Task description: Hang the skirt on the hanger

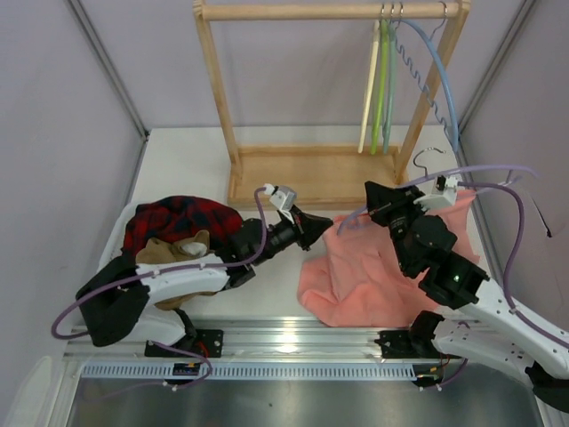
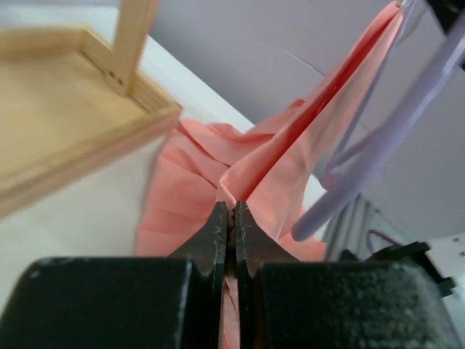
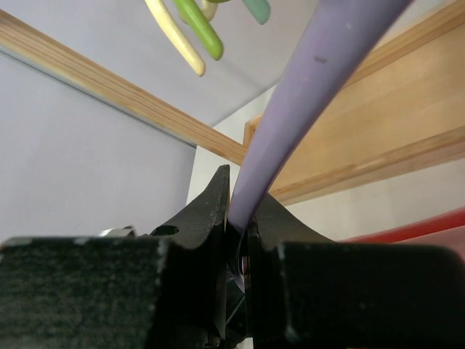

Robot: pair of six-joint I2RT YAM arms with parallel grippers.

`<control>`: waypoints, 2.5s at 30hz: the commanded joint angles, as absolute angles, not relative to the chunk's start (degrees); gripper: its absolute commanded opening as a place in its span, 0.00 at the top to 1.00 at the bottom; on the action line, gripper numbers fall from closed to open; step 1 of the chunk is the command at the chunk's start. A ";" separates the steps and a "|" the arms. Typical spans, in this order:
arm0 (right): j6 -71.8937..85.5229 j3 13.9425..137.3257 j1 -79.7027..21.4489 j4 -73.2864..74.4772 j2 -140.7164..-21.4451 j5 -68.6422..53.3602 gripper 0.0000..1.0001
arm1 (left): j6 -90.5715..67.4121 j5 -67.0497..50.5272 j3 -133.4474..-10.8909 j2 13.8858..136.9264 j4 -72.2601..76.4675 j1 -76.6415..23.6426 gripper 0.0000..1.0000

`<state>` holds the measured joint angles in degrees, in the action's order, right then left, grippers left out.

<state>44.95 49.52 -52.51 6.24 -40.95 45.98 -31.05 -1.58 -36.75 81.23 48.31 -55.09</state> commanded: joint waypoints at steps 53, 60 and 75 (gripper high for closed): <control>55.55 37.44 -51.42 13.27 -32.08 50.80 1.00 | -15.65 7.82 -31.90 56.86 17.40 -70.13 0.18; 54.23 37.88 -51.42 15.38 -32.26 52.29 1.00 | -16.17 9.84 -34.53 66.34 21.52 -78.29 0.20; 52.12 38.14 -51.42 17.31 -26.90 53.09 1.00 | -8.80 11.78 -46.31 95.26 32.43 -82.09 0.23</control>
<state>55.61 36.86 -51.27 18.37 -28.25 48.77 -12.14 10.35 -42.70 92.33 27.14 -81.91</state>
